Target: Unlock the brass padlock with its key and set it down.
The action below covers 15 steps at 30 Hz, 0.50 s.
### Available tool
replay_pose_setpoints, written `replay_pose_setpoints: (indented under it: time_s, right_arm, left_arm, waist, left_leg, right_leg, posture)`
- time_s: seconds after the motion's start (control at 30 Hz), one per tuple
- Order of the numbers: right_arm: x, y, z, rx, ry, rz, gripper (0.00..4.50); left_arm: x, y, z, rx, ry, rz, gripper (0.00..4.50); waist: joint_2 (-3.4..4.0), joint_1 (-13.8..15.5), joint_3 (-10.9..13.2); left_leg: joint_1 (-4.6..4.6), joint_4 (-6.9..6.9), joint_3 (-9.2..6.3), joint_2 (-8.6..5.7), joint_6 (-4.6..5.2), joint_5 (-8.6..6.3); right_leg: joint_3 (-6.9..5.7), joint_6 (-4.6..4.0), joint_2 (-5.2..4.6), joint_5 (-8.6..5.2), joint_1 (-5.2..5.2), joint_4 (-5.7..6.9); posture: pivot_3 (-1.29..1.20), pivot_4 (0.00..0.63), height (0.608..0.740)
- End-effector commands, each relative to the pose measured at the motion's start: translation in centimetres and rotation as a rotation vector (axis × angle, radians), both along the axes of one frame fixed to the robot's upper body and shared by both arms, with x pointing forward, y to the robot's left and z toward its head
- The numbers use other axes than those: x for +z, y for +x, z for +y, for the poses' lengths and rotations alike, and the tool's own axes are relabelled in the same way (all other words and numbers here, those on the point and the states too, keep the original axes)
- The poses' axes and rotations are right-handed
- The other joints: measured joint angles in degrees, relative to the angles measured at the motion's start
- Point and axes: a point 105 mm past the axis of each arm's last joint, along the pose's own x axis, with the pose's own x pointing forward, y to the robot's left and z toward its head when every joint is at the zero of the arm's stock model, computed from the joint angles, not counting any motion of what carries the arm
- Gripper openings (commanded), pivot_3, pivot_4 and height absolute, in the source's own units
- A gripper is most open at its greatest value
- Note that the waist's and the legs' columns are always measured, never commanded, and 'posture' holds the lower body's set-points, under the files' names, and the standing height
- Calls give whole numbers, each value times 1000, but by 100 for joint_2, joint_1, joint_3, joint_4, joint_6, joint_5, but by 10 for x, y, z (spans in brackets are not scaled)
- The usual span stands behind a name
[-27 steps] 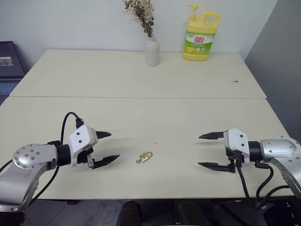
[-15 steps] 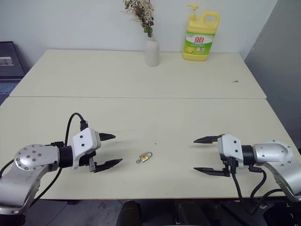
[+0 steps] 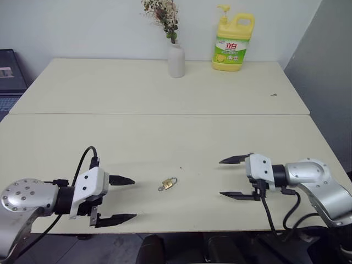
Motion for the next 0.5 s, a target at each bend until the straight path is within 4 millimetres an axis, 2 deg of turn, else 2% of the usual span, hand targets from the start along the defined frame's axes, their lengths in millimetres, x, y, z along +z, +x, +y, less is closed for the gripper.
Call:
replay_pose_setpoints:
  time_s: [0.03,0.3,0.5]
  right_arm:
    - [-2,3,9,34,-60,-16,4500]
    - [-12,14,61,148,-169,7,4500]
    - [-9,21,97,226,-220,-19,4500]
  left_arm:
    - [7,-6,-4,-41,1,-25,4489]
    - [-3,0,13,23,63,-79,4489]
    - [-3,2,19,35,73,-96,4489]
  waist:
    - [0,5,0]
    - [2,-8,1]
    - [3,8,2]
  left_leg:
    - [0,1,1,-1,0,0]
    - [-3,0,4,2,0,0]
    - [-11,1,6,3,0,0]
  right_leg:
    - [1,0,0,0,0,0]
    - [3,-4,2,-1,-11,3]
    - [2,-7,2,-2,-19,5]
  posture:
    - [0,150,740]
    - [0,150,740]
    - [0,150,740]
